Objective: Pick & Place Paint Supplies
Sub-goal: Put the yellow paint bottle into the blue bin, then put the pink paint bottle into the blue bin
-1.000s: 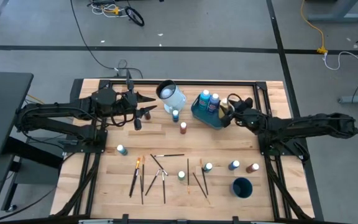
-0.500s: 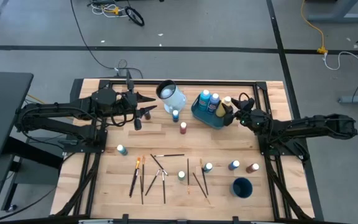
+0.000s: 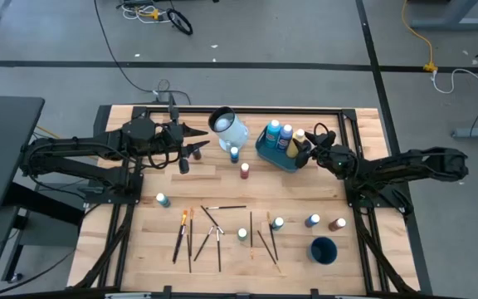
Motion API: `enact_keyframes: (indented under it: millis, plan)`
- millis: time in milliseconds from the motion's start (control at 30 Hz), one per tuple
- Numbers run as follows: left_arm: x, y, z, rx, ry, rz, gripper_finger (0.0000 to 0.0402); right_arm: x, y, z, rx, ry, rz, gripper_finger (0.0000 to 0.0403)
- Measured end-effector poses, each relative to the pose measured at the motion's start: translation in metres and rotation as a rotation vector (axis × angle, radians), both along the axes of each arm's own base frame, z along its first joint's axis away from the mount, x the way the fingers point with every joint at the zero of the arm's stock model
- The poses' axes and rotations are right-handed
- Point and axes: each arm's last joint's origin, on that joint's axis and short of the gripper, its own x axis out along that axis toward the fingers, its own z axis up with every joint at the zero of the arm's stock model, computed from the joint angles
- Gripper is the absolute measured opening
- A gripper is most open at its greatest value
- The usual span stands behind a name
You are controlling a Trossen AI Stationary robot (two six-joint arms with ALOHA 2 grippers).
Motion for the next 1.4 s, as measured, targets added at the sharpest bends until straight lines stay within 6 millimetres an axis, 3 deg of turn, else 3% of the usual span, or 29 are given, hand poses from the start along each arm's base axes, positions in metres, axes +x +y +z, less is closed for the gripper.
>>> enact_keyframes:
  millis: [400,667,867,1100,1400]
  plan:
    - [0.0,0.0,0.0,0.0,0.0,0.0,0.0123,0.001,-0.001,0.0,-0.046,0.03,-0.021,0.0286]
    - [0.001,0.0,-0.009,-0.01,0.026,0.001,0.0123,0.0,-0.001,0.027,-0.31,-0.032,-0.034,0.0301]
    - [0.001,0.0,-0.009,-0.032,0.021,0.006,0.0123,0.003,0.005,0.053,-0.446,-0.238,0.176,0.0302]
    - [0.004,0.0,-0.012,-0.039,0.035,0.007,0.0119,0.037,0.017,0.092,-0.498,-0.279,0.469,0.0302]
    - [0.009,0.001,-0.019,-0.072,0.067,0.014,0.0117,0.091,0.034,0.122,-0.217,0.194,0.676,0.0293]
